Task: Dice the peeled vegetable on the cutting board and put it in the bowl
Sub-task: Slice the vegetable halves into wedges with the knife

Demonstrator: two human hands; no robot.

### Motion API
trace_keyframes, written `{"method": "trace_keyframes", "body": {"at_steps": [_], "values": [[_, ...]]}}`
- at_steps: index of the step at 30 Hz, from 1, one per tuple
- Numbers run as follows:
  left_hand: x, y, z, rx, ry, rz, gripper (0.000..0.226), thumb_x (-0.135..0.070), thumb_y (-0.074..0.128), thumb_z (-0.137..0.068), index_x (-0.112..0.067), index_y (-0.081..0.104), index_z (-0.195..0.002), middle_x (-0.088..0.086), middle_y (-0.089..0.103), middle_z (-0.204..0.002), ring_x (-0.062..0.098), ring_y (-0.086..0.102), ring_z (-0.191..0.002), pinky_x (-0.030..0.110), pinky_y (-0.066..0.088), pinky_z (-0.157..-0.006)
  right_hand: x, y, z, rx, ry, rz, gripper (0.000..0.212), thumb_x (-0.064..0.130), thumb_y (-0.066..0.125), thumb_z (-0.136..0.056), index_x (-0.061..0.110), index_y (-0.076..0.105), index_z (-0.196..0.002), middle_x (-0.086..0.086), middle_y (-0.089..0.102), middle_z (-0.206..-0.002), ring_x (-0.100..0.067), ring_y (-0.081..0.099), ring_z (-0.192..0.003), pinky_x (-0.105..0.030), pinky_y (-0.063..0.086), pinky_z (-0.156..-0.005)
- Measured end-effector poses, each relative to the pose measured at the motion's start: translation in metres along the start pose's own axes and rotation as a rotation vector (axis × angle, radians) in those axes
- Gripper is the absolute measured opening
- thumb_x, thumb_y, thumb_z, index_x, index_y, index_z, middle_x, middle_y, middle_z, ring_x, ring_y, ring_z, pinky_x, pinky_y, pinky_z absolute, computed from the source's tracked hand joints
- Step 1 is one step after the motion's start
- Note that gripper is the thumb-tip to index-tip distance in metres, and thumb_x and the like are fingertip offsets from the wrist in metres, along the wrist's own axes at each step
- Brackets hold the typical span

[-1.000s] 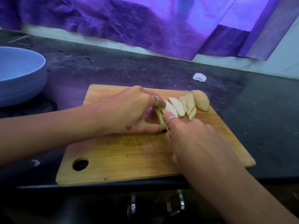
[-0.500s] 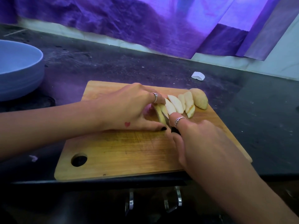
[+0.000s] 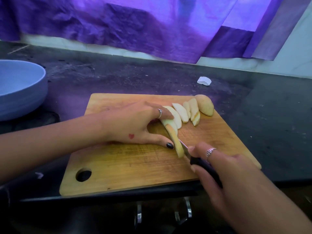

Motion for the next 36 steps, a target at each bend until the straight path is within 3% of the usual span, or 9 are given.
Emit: {"method": "trace_keyframes", "body": {"at_steps": [2, 3, 5, 6, 15, 19, 26, 32, 36], "values": [[0.002, 0.002, 0.000, 0.017, -0.004, 0.005, 0.087, -0.078, 0.047, -0.069, -0.030, 0.042, -0.141, -0.018, 0.043, -0.142, 0.002, 0.040, -0.128, 0.019, 0.031, -0.107, -0.035, 0.012, -0.007, -0.061, -0.093, 0.083, 0.116, 0.104, 0.011, -0.039, 0.030, 0.051, -0.120, 0.010, 0.046, -0.070, -0.008, 0.045, -0.061, -0.029, 0.052, -0.076], [0.004, 0.003, 0.000, 0.021, -0.005, 0.010, 0.087, -0.080, 0.047, -0.069, -0.032, 0.041, -0.141, -0.018, 0.043, -0.142, 0.002, 0.042, -0.127, 0.022, 0.033, -0.107, -0.041, 0.013, -0.011, -0.106, -0.131, 0.099, 0.117, 0.103, 0.008, -0.040, 0.026, 0.059, -0.113, 0.011, 0.046, -0.063, -0.007, 0.044, -0.054, -0.033, 0.055, -0.070], [0.007, 0.002, -0.001, 0.023, 0.000, 0.028, 0.087, -0.082, 0.047, -0.068, -0.036, 0.039, -0.141, -0.021, 0.042, -0.141, 0.002, 0.044, -0.124, 0.027, 0.037, -0.106, -0.021, -0.007, -0.002, -0.232, -0.123, 0.041, 0.038, 0.065, 0.034, -0.081, 0.038, 0.057, -0.097, 0.015, 0.046, -0.050, -0.005, 0.045, -0.040, -0.026, 0.049, -0.039], [0.007, 0.000, -0.001, 0.025, 0.013, 0.036, 0.086, -0.080, 0.048, -0.068, -0.037, 0.038, -0.141, -0.022, 0.040, -0.143, 0.001, 0.042, -0.126, 0.025, 0.036, -0.107, -0.009, -0.028, 0.004, -0.402, -0.144, 0.025, 0.019, 0.048, 0.047, -0.082, 0.038, 0.054, -0.096, 0.017, 0.046, -0.048, -0.004, 0.044, -0.037, -0.022, 0.043, -0.032], [-0.036, -0.035, 0.019, -0.110, 0.273, 0.026, 0.053, -0.058, 0.060, -0.079, -0.031, 0.060, -0.124, -0.018, 0.054, -0.128, -0.001, 0.052, -0.116, 0.016, 0.041, -0.096, 0.014, -0.033, 0.008, -0.371, -0.348, 0.103, 0.036, 0.048, 0.033, -0.089, 0.051, 0.044, -0.123, 0.017, 0.060, -0.084, -0.010, 0.059, -0.066, -0.032, 0.050, -0.047], [-0.020, -0.032, 0.026, -0.063, 0.094, 0.095, 0.054, -0.055, 0.066, -0.071, -0.031, 0.062, -0.120, -0.017, 0.062, -0.098, 0.001, 0.061, -0.090, 0.020, 0.050, -0.078, 0.011, -0.032, 0.006, -0.350, -0.378, 0.140, 0.034, 0.042, 0.047, -0.089, 0.052, 0.050, -0.121, 0.015, 0.048, -0.076, -0.007, 0.044, -0.056, -0.025, 0.041, -0.040], [-0.019, -0.014, 0.030, -0.004, 0.062, 0.034, 0.041, -0.067, 0.059, -0.069, -0.035, 0.066, -0.092, -0.018, 0.059, -0.080, -0.001, 0.054, -0.082, 0.017, 0.045, -0.066, 0.006, -0.026, 0.005, -0.264, -0.493, -0.099, 0.039, 0.044, 0.050, -0.087, 0.054, 0.048, -0.124, 0.021, 0.055, -0.092, -0.002, 0.056, -0.086, -0.032, 0.051, -0.068], [-0.015, -0.009, 0.028, -0.057, 0.049, 0.091, 0.031, -0.063, 0.063, -0.069, -0.034, 0.062, -0.079, -0.019, 0.058, -0.077, -0.003, 0.053, -0.074, 0.013, 0.042, -0.063, -0.007, -0.034, 0.015, -0.207, -0.544, -0.179, 0.036, 0.039, 0.058, -0.085, 0.048, 0.059, -0.120, 0.028, 0.058, -0.091, 0.006, 0.058, -0.084, -0.007, 0.042, -0.069], [-0.016, -0.008, 0.028, -0.040, 0.068, 0.122, 0.031, -0.062, 0.061, -0.069, -0.034, 0.064, -0.082, -0.020, 0.058, -0.083, -0.002, 0.054, -0.076, 0.011, 0.041, -0.062, -0.027, -0.043, 0.029, -0.181, -0.545, -0.244, 0.035, 0.043, 0.053, -0.086, 0.046, 0.060, -0.120, 0.026, 0.066, -0.103, 0.006, 0.064, -0.092, -0.008, 0.048, -0.073]]}}
Point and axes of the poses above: each hand's wrist, its own z-axis away from the middle knuckle, its own y-axis out of the palm, x = y × z, the point moved 10 cm from there along -z, towards the middle knuckle
